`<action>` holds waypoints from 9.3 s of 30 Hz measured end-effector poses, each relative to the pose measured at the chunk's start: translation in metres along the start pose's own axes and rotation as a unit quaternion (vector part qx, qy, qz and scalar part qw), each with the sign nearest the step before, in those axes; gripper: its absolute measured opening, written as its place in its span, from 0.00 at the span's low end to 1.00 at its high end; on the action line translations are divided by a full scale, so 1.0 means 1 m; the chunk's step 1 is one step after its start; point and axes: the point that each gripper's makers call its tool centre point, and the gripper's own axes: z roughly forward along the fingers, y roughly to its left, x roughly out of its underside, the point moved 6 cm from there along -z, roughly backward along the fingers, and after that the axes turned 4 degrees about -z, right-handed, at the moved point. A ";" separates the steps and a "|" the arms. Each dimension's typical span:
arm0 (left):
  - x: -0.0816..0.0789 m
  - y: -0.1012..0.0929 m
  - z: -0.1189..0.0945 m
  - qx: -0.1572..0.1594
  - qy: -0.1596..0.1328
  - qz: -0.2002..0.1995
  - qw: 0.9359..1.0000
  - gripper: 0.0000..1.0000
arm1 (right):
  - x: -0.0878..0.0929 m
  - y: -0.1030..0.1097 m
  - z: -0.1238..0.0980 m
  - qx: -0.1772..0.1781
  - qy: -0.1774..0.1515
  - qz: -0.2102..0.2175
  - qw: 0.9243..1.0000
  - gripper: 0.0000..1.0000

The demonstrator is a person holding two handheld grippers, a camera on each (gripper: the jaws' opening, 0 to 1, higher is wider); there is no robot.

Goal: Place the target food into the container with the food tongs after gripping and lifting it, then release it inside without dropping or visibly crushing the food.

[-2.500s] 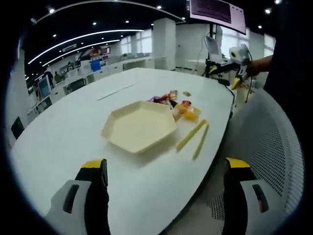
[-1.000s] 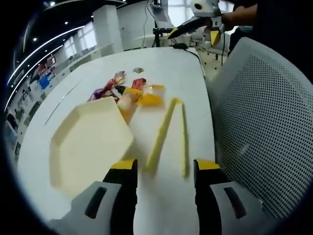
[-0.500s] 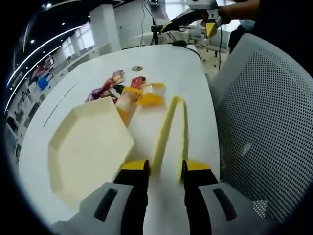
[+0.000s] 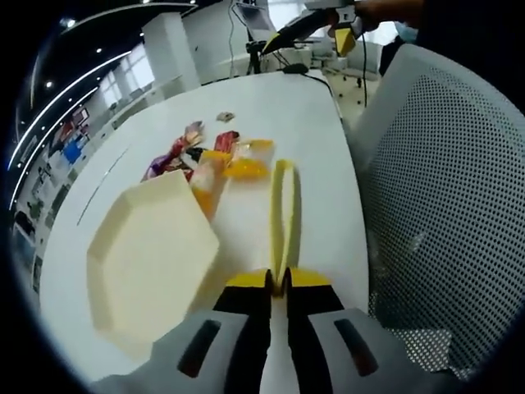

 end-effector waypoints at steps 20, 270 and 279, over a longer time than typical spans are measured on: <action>-0.057 0.027 -0.070 0.034 -0.063 -0.066 0.995 0.00 | -0.032 -0.013 0.001 -0.031 -0.053 0.008 0.998 0.99; -0.029 0.022 -0.180 -0.225 -0.215 -0.228 0.922 1.00 | -0.134 -0.027 -0.014 -0.161 -0.104 -0.090 0.977 0.25; 0.003 0.016 -0.173 -0.247 -0.199 -0.224 0.921 1.00 | -0.132 -0.030 -0.011 -0.135 -0.096 -0.082 0.983 0.25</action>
